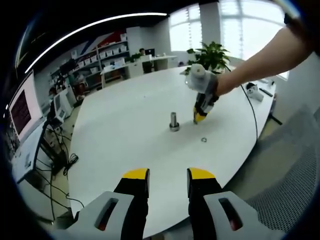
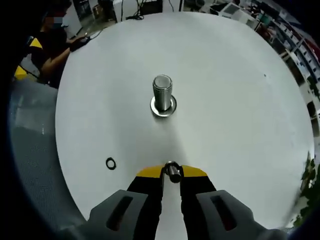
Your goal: Place the washer onto the threaded stud by aligning its center hole with the stud, sliding it down to the base, and recovering from edge contact or off-axis alignment until the washer reaches the visible bottom stop.
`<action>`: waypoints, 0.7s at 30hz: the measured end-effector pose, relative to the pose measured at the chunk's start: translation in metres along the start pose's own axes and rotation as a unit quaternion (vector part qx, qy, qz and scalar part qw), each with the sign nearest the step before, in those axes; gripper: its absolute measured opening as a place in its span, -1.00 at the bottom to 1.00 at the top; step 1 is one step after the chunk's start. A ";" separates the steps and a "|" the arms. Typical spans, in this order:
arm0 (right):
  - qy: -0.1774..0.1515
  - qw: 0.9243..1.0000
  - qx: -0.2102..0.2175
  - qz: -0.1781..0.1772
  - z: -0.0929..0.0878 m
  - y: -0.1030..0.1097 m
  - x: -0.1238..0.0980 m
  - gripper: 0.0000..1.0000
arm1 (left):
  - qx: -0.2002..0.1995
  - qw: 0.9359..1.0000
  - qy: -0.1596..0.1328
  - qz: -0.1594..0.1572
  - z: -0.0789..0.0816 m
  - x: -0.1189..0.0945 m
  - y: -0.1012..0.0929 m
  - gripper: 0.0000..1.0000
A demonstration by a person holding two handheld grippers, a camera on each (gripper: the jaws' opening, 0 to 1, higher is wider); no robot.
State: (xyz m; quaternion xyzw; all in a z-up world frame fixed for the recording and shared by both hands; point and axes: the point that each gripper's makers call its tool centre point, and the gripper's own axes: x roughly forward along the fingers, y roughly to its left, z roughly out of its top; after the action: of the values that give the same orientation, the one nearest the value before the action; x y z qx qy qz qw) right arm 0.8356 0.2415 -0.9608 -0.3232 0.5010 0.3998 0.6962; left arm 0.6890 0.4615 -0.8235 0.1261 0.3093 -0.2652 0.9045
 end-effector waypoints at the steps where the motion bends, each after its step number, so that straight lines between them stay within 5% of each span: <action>1: 0.000 1.000 0.002 0.000 -0.001 -0.001 0.000 -0.71 | 0.000 1.000 0.000 0.000 0.000 0.000 0.000 -0.44; 21: -0.016 1.000 0.005 -0.006 -0.020 0.009 -0.016 -0.58 | -0.001 1.000 0.005 0.005 -0.002 0.000 0.002 -0.44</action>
State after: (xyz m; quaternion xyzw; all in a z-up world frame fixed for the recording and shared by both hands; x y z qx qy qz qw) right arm 0.8167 0.2252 -0.9515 -0.3164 0.4896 0.3983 0.7082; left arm 0.6894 0.4641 -0.8253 0.1281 0.3137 -0.2596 0.9043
